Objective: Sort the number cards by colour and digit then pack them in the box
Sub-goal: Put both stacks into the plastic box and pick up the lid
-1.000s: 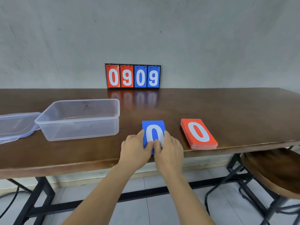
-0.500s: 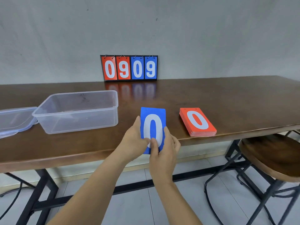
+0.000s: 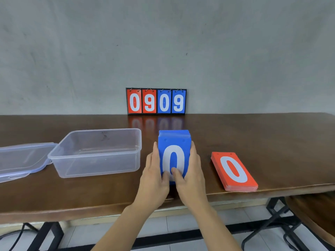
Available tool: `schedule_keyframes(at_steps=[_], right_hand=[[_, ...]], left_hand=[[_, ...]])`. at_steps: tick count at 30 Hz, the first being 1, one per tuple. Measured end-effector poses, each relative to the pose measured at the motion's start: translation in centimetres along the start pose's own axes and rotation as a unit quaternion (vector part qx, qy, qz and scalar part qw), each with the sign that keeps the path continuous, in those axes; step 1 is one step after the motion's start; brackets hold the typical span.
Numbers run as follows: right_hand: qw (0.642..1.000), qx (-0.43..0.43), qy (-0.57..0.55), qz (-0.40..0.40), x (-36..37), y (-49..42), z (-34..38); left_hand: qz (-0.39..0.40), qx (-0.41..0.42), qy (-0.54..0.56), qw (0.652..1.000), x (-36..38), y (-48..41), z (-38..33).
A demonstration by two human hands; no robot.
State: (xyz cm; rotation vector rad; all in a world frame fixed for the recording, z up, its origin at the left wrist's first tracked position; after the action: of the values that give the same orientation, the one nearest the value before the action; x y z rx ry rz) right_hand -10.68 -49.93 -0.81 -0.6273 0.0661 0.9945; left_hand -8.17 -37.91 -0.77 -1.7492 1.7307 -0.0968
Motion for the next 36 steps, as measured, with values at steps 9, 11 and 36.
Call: schedule_keyframes(at_steps=[9,11,36], right_hand=[[0.999,-0.017,0.033,-0.019,0.0,0.7,-0.9],[0.998,-0.023,0.045,-0.021,0.1,0.7,-0.8],[0.985,-0.066,-0.154,0.045,0.3,-4.4,10.0]], left_hand=[[-0.041,0.03,-0.023,0.998,-0.4,0.4,0.6],[-0.051,0.037,-0.026,0.998,-0.3,0.5,0.7],[-0.018,0.012,0.151,0.988,-12.0,-5.0,-2.8]])
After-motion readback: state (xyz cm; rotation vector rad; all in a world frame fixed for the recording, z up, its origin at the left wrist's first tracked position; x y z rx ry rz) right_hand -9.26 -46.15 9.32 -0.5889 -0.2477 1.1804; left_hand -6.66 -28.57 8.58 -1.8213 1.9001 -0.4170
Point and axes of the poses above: each hand's wrist, its own y-axis away from the middle knuckle, its own x-axis out of the palm, z = x × y, the point moved 6 cm from there along -y, towards the middle knuckle, and after that the axes turned 5 degrees about -z, right-handed, at the moved point
